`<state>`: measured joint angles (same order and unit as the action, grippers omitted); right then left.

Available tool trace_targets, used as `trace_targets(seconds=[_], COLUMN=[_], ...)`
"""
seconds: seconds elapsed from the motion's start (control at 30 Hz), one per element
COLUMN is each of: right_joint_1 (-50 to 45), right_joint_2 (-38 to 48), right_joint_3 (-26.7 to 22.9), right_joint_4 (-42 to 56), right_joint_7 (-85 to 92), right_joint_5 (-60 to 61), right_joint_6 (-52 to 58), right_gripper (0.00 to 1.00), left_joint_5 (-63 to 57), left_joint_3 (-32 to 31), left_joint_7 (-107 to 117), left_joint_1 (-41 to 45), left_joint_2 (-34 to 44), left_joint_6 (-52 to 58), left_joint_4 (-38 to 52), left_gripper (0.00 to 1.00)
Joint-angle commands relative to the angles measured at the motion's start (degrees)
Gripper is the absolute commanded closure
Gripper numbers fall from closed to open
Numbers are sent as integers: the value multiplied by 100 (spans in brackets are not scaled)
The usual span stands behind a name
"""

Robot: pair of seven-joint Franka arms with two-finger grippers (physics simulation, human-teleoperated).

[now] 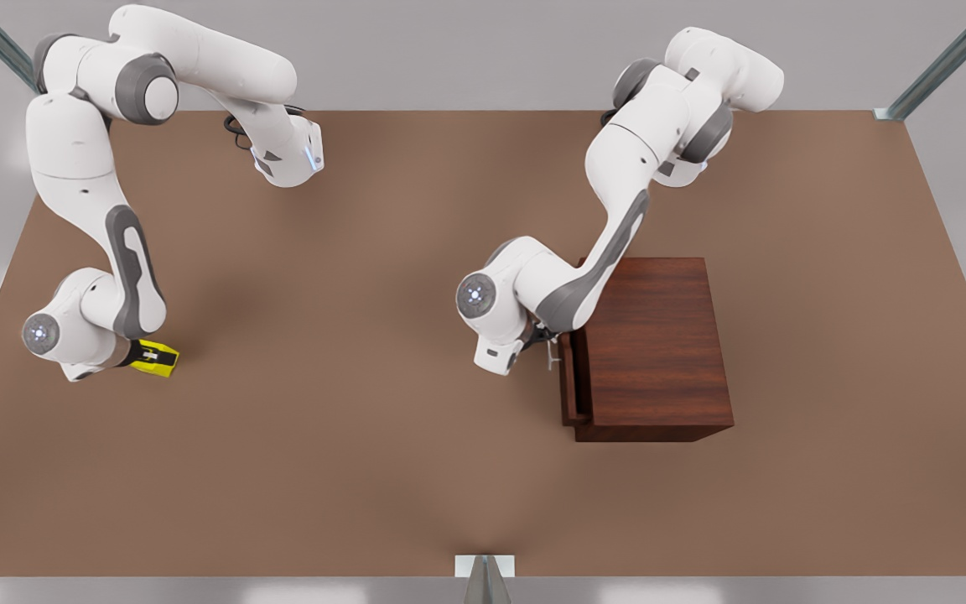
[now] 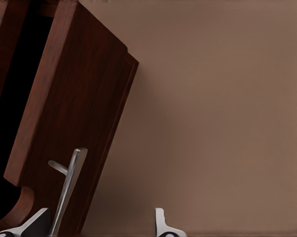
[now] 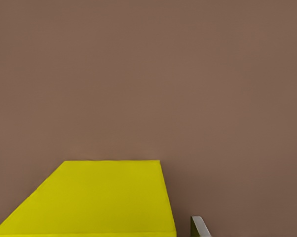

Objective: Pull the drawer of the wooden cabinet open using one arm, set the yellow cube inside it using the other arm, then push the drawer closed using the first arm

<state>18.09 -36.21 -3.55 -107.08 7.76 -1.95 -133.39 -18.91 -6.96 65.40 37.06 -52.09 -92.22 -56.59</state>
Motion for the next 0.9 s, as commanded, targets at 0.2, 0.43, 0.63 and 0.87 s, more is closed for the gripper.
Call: trace_targets(seconds=[0.2,0.43,0.63,0.87], right_joint_1=[1,-8,-131,-315], right_joint_2=[79,167,167,308], right_joint_3=[21,100,628,1489], right_joint_4=[3,240,944,944], right_joint_7=[103,446,411,472], right_joint_5=[2,2,257,406], right_joint_6=[-3,392,1544,1615], right_gripper=[27,43,43,43], left_joint_5=[-7,-7,-7,-7], left_joint_3=[2,28,46,37], left_joint_7=[280,280,280,333], left_joint_1=[170,258,416,548], left_joint_2=[-82,-214,-214,-241], left_joint_6=[-103,-112,-182,-226], left_joint_4=[60,350,359,455], left_gripper=[0,0,0,0])
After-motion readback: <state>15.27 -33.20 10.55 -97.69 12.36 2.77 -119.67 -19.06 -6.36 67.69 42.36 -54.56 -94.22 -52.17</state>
